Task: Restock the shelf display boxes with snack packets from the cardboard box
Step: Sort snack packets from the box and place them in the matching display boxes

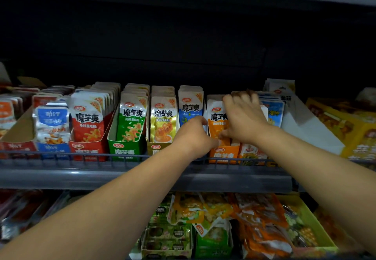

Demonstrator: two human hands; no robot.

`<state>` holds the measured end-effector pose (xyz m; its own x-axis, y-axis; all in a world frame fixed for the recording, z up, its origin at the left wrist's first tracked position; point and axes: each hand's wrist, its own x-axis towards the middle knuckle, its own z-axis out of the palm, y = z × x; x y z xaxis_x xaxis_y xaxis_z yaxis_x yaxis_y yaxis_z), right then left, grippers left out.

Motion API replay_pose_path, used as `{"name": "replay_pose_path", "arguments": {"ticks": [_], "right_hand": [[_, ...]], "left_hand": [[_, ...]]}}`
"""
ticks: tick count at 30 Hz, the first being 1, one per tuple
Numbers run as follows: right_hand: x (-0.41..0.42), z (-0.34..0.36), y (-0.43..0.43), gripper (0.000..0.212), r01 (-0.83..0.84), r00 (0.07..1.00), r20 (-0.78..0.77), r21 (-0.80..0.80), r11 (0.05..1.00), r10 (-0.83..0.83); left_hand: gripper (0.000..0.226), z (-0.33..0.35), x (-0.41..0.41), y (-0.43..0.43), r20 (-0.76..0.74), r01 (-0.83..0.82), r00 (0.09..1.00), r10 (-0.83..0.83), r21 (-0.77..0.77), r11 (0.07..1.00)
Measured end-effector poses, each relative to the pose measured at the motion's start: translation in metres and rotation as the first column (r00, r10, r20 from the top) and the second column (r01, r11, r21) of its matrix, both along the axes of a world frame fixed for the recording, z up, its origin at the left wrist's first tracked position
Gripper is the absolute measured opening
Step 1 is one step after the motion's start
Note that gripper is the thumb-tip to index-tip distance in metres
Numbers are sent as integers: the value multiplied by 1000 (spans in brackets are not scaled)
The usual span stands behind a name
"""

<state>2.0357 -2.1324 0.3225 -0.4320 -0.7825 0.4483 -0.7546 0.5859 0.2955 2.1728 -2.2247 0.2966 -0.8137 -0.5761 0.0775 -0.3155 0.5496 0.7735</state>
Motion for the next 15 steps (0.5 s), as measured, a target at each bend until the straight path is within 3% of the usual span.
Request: {"name": "replay_pose_path", "arguments": {"ticks": [4,10,15], "right_hand": [[-6,1,-14,108,59,995,-81,-24,998,-60],[-16,4,-29,100,125,982,-138,-45,991,-130],[-19,8,-27,99,72,997,26,-15,997,-72]], "left_hand": [[72,1,0,0,5,0,1000,0,5,1000],[70,3,-1,-1,16,-3,1000,2,18,1000],[70,7,-1,0,33,-13,999,13,16,1000]]}}
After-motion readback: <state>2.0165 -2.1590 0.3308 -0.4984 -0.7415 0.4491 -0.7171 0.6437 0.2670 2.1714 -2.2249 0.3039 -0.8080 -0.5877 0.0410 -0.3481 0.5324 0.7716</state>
